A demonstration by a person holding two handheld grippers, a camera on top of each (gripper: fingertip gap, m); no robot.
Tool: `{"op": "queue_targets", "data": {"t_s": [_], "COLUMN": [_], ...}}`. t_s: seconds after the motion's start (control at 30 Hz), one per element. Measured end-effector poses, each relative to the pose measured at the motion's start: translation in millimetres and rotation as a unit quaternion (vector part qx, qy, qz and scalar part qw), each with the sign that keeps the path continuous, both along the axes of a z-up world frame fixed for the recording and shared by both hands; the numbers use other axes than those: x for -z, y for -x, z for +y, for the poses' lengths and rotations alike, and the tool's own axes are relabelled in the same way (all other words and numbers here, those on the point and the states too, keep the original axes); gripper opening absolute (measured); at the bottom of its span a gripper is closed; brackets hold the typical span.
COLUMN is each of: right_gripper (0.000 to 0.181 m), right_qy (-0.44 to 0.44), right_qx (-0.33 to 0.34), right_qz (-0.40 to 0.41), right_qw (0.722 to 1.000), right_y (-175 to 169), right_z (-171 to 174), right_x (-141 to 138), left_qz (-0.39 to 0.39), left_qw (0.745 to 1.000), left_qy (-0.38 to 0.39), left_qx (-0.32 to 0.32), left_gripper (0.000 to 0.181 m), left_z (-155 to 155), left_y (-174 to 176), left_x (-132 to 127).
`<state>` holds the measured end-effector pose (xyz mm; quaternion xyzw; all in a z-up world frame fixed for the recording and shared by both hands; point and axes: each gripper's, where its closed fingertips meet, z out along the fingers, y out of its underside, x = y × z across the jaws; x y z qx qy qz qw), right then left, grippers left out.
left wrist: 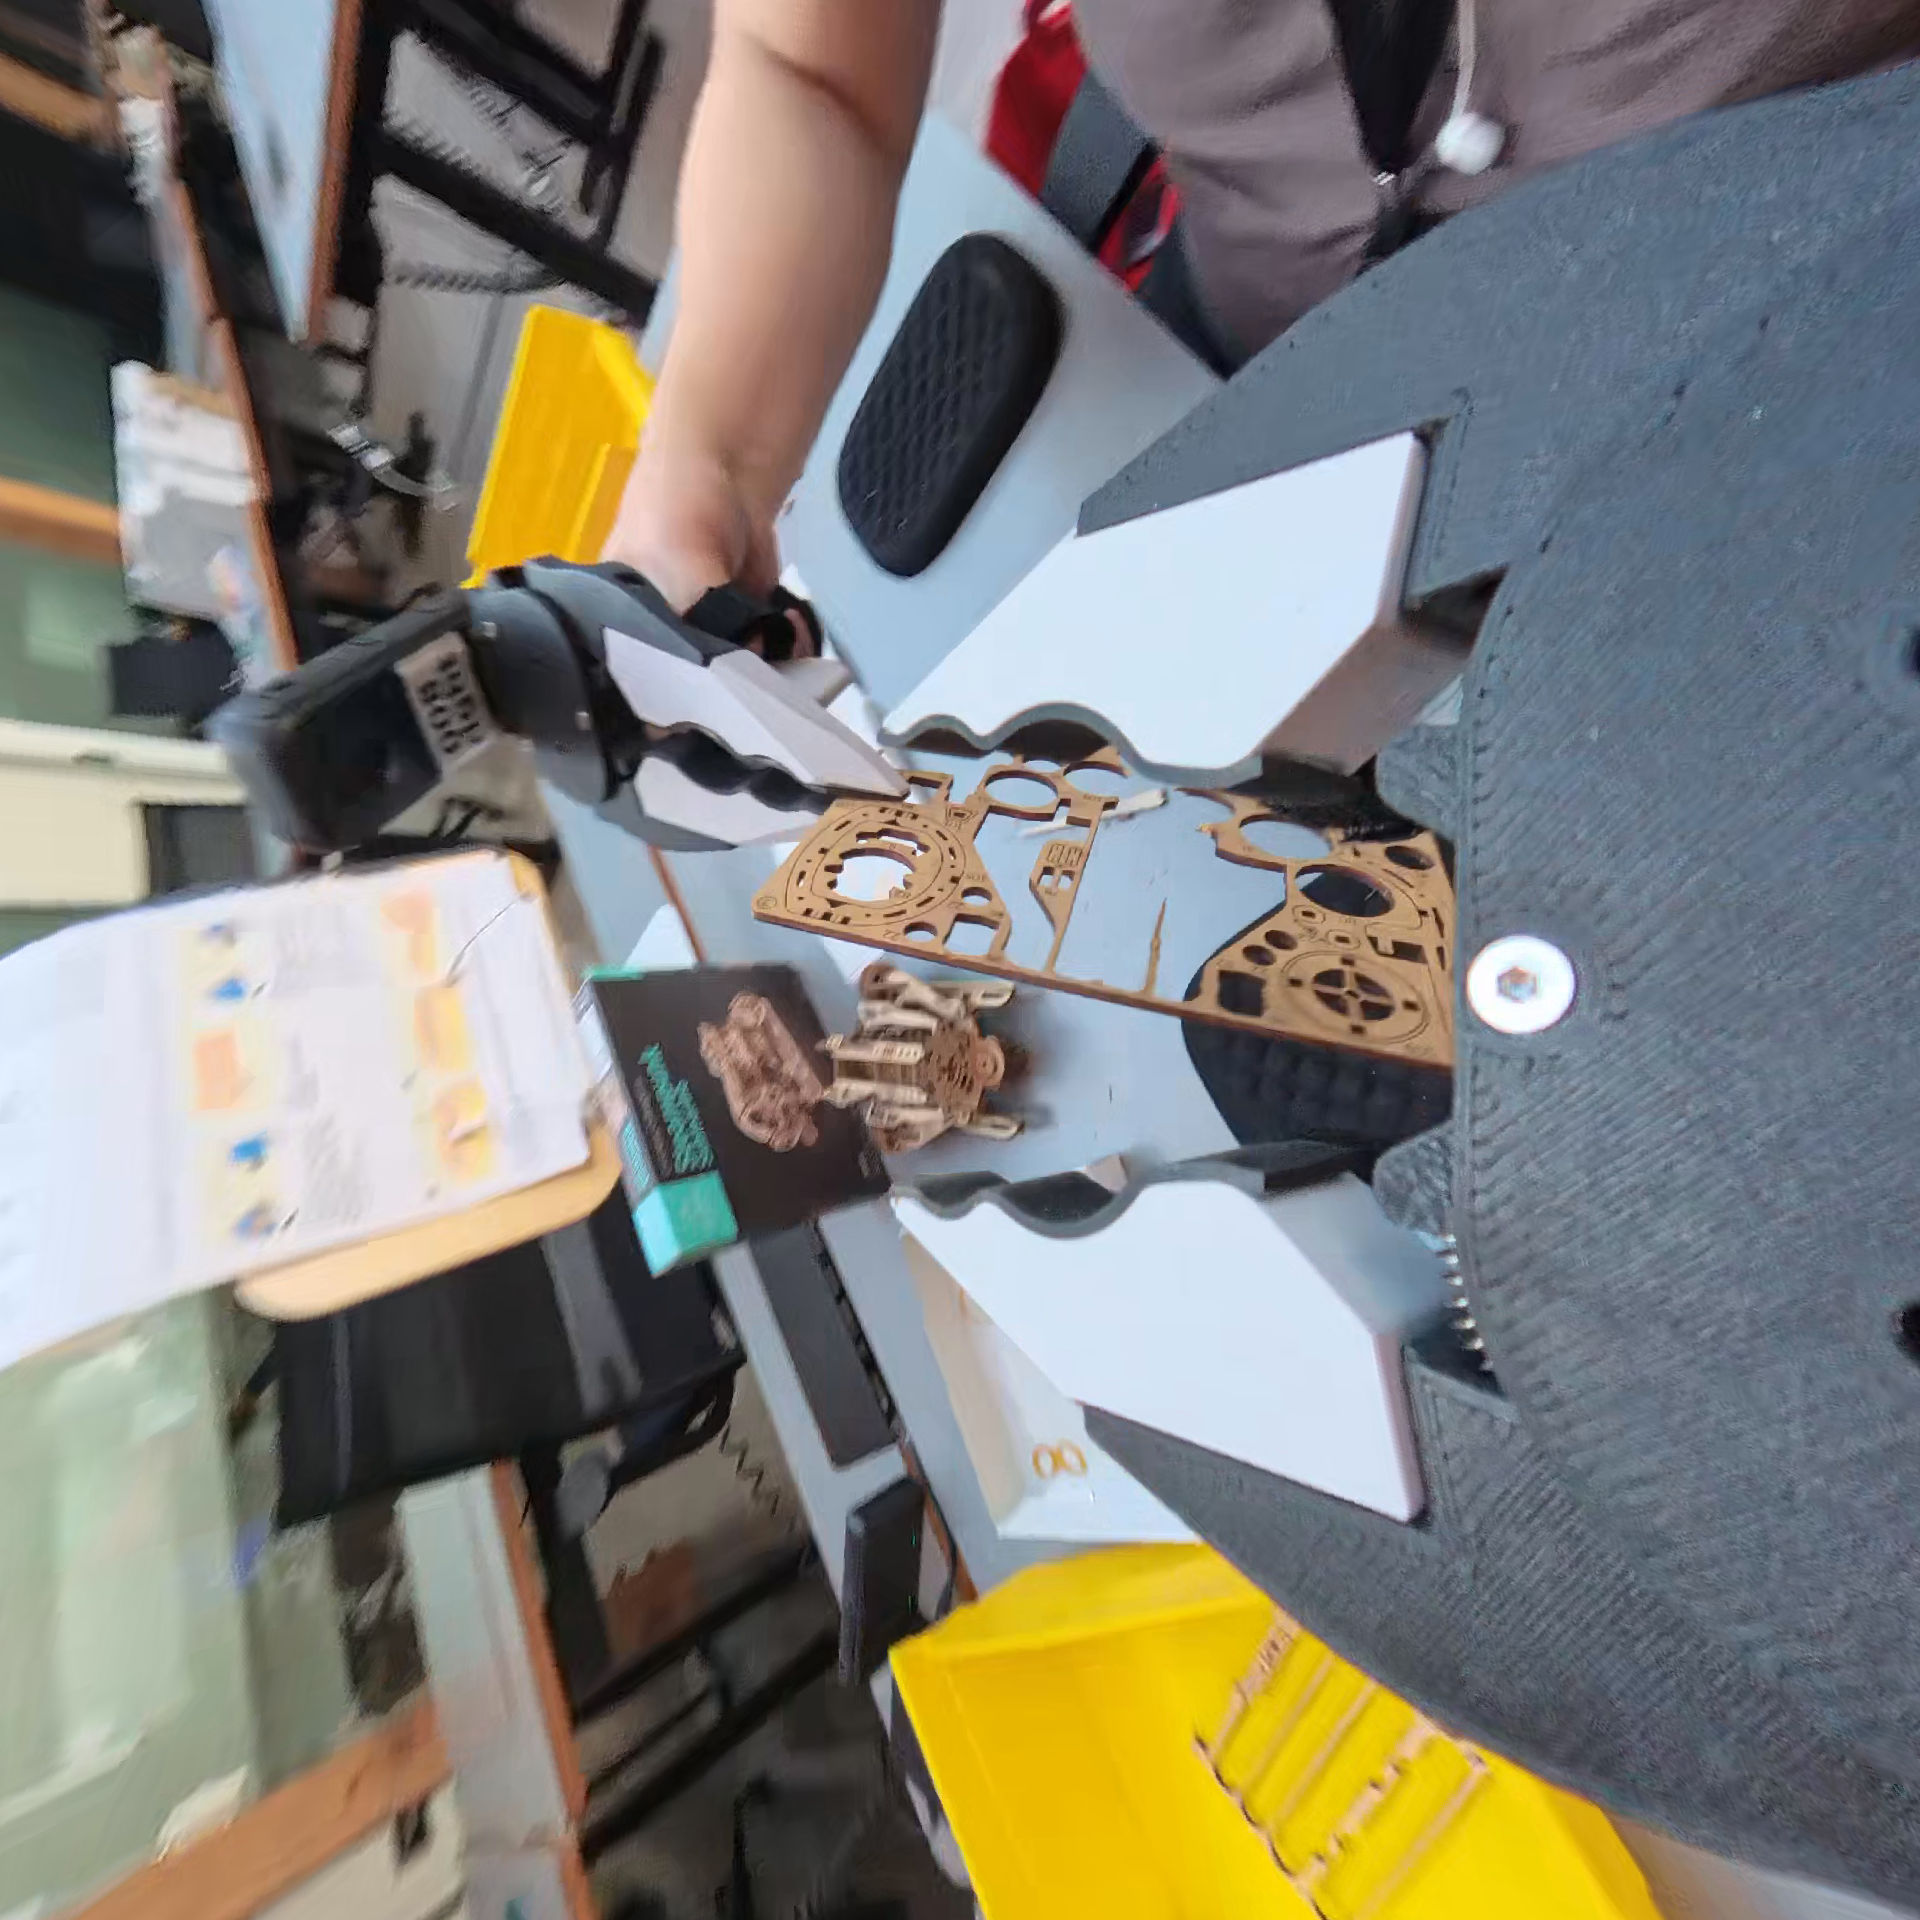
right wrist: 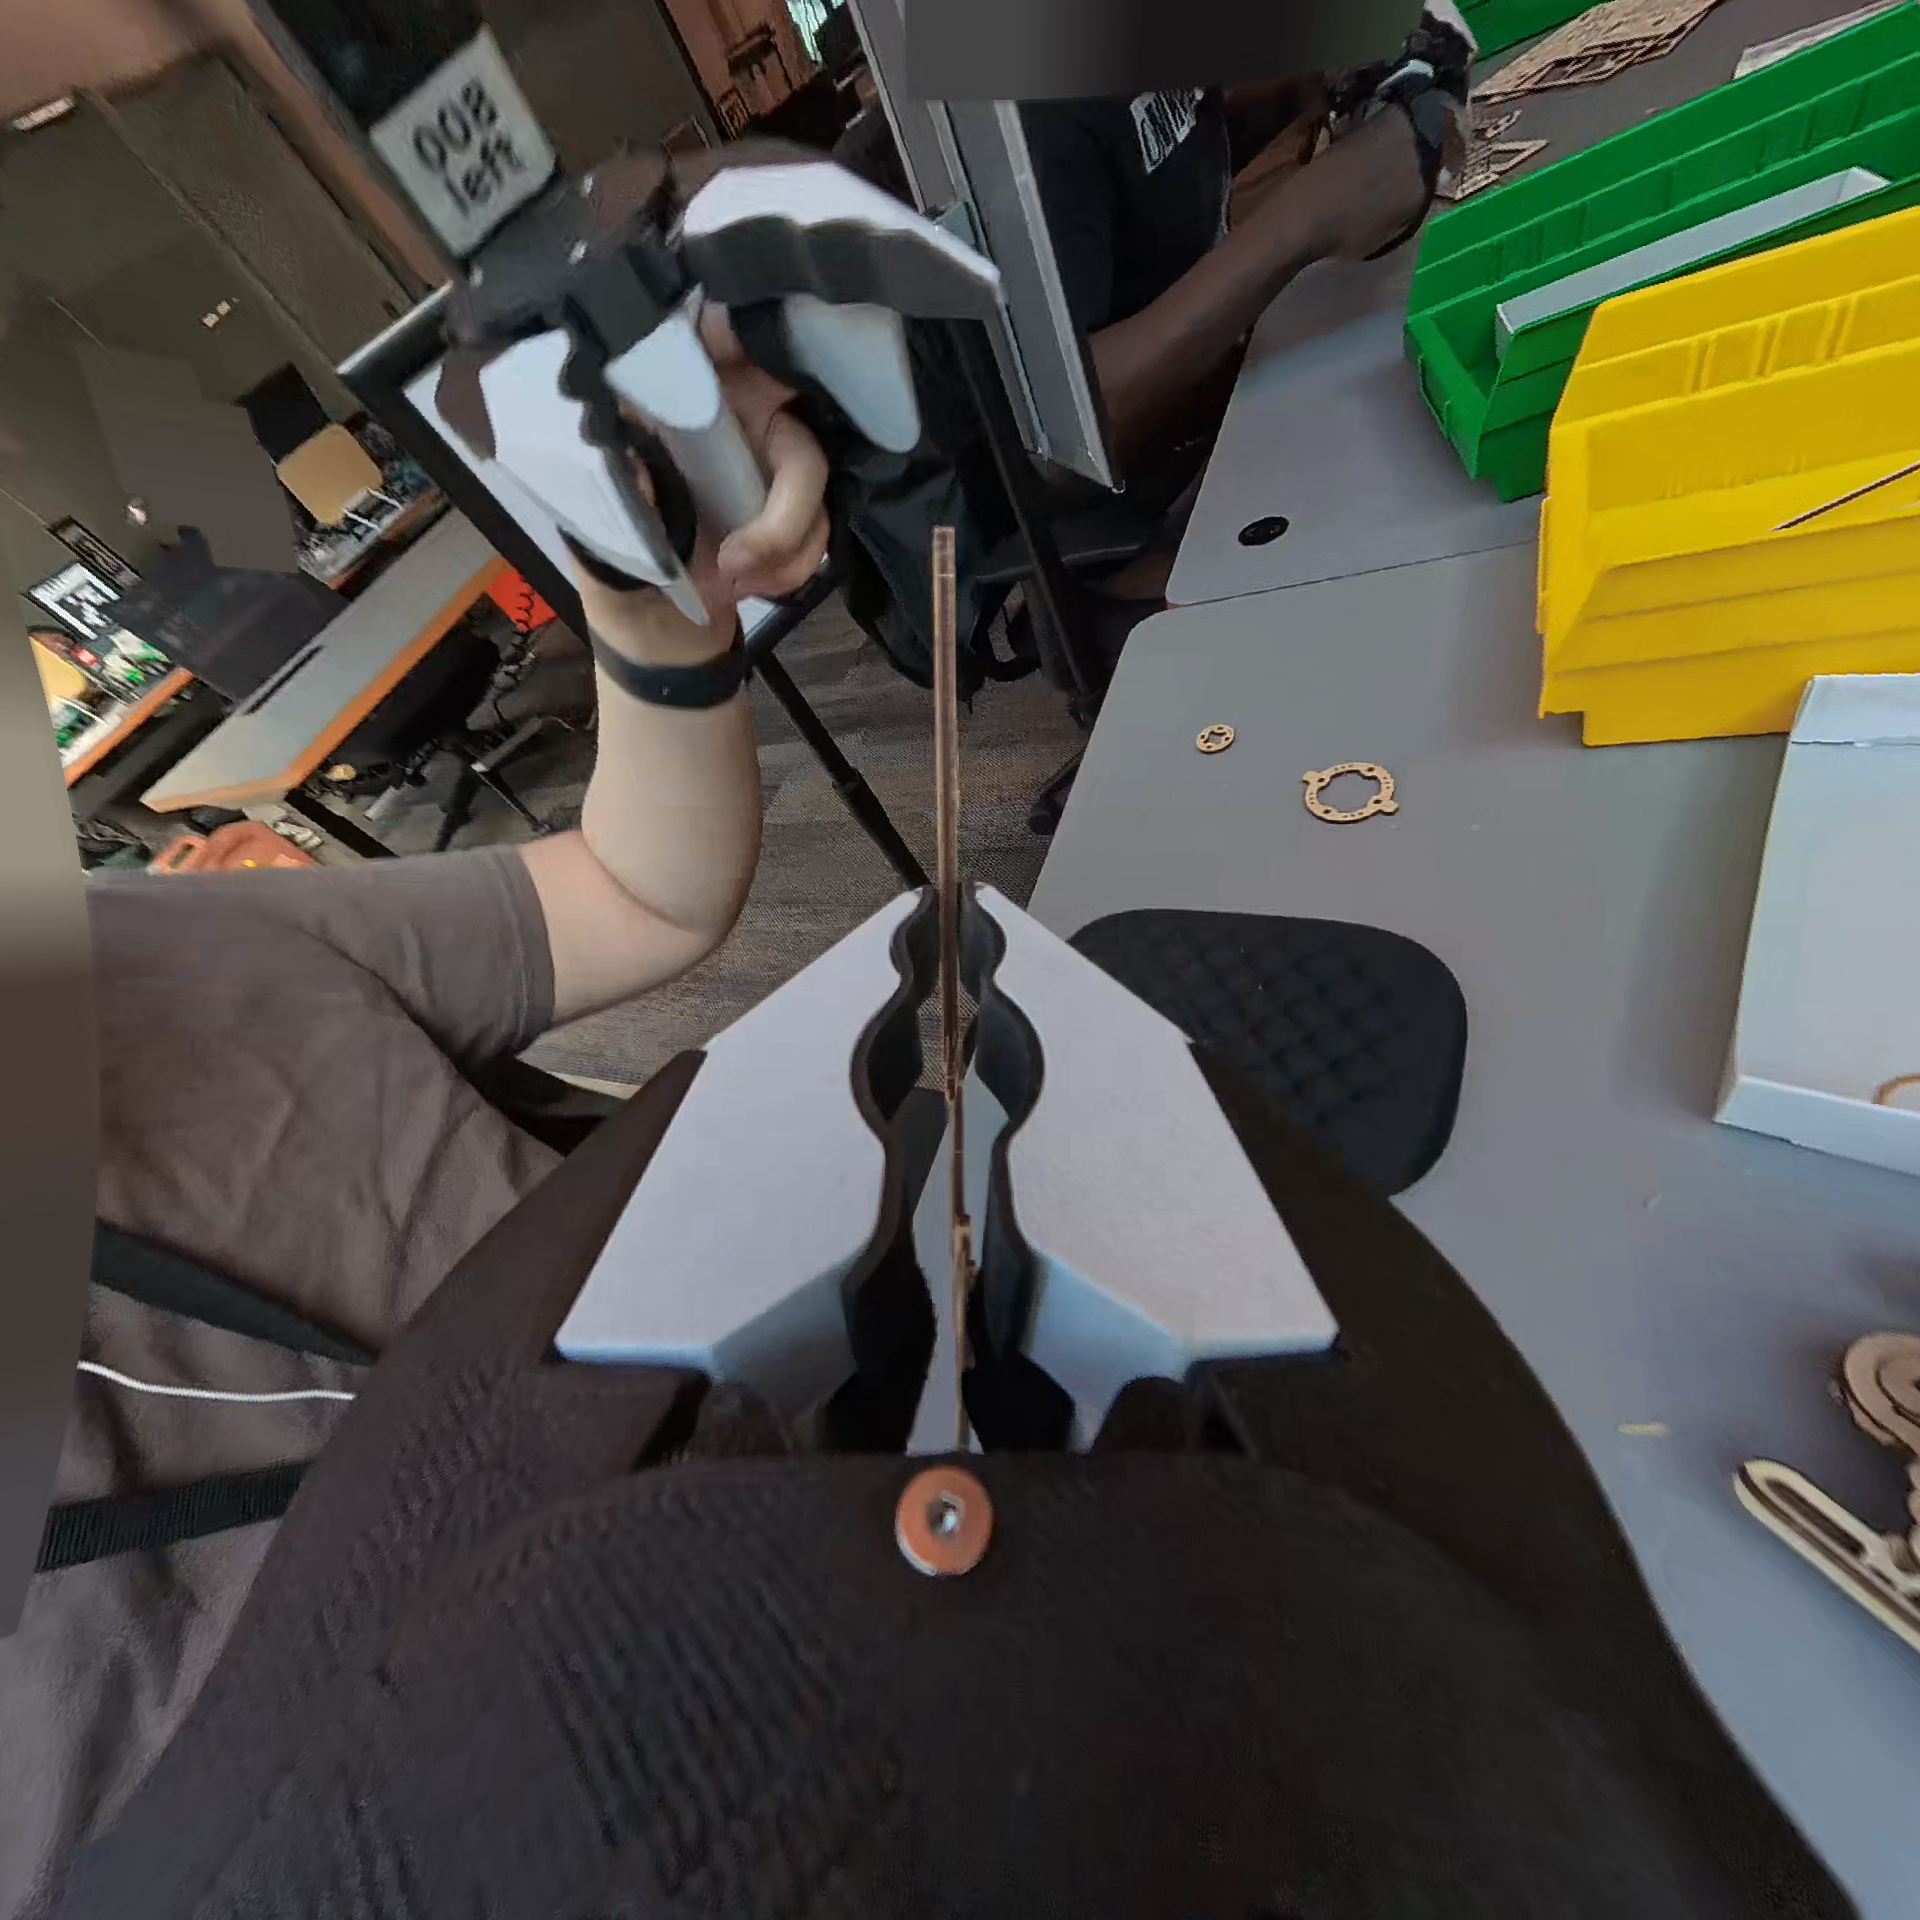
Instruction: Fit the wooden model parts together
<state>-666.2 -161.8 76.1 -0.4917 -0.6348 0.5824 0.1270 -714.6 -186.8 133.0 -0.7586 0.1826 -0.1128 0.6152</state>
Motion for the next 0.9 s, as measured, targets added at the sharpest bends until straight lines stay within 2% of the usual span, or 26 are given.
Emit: {"op": "queue_targets", "data": {"t_s": [0.1, 0.13, 0.2, 0.27, 0.33, 0.43, 0.5, 0.57, 0.63, 0.73, 0.83, 0.9], "right_gripper": [0.0, 0.001, 0.0, 0.0, 0.001, 0.006, 0.031, 0.04, 0.046, 0.055, 0.054, 0.049], "right_qy": [-0.048, -0.057, -0.06, -0.055, -0.073, -0.095, -0.107, -0.125, -0.153, -0.147, -0.091, -0.059], "right_qx": [0.015, 0.019, 0.03, 0.041, 0.062, 0.061, 0.093, 0.128, 0.18, 0.23, 0.246, 0.248], "right_qz": [0.01, 0.013, 0.021, 0.034, 0.043, 0.079, 0.116, 0.152, 0.173, 0.16, 0.113, 0.107], "right_qw": [0.999, 0.998, 0.998, 0.997, 0.994, 0.99, 0.983, 0.972, 0.956, 0.949, 0.959, 0.961], "right_y": [-40.0, -52.9, -76.7, -98.4, -115.0, -143.8, -167.8, -201.2, -235.6, -274.5, -292.3, -294.7], "right_z": [-0.6, -0.2, 2.5, 7.2, 19.5, 34.0, 50.2, 66.4, 89.1, 115.3, 127.4, 128.1], "right_x": [-7.8, -9.8, -15.3, -22.4, -25.4, -42.8, -60.6, -68.7, -56.7, -7.8, 52.6, 78.6], "left_qz": [0.06, 0.077, 0.101, 0.126, 0.152, 0.15, 0.133, 0.126, 0.094, -0.014, -0.082, -0.1], "left_qw": [0.987, 0.98, 0.963, 0.947, 0.932, 0.93, 0.925, 0.928, 0.928, 0.916, 0.907, 0.908], "left_qy": [0.111, 0.138, 0.171, 0.183, 0.184, 0.173, 0.195, 0.209, 0.232, 0.266, 0.284, 0.284], "left_qx": [0.095, 0.121, 0.184, 0.233, 0.272, 0.287, 0.299, 0.28, 0.275, 0.3, 0.3, 0.292], "left_gripper": [0.071, 0.066, 0.043, 0.028, 0.001, 0.001, 0.001, 0.001, 0.0, 0.0, 0.0, 0.0], "left_z": [30.8, 37.7, 44.6, 48.9, 51.3, 58.8, 56.6, 59.6, 55.8, 40.3, 36.2, 39.7], "left_y": [-56.3, -74.3, -112.7, -146.5, -174.3, -201.8, -210.6, -207.1, -204.8, -211.5, -210.4, -205.3], "left_x": [9.3, 13.8, 21.4, 28.7, 30.0, 15.7, 14.6, 25.4, 40.7, 53.6, 74.2, 92.9]}}
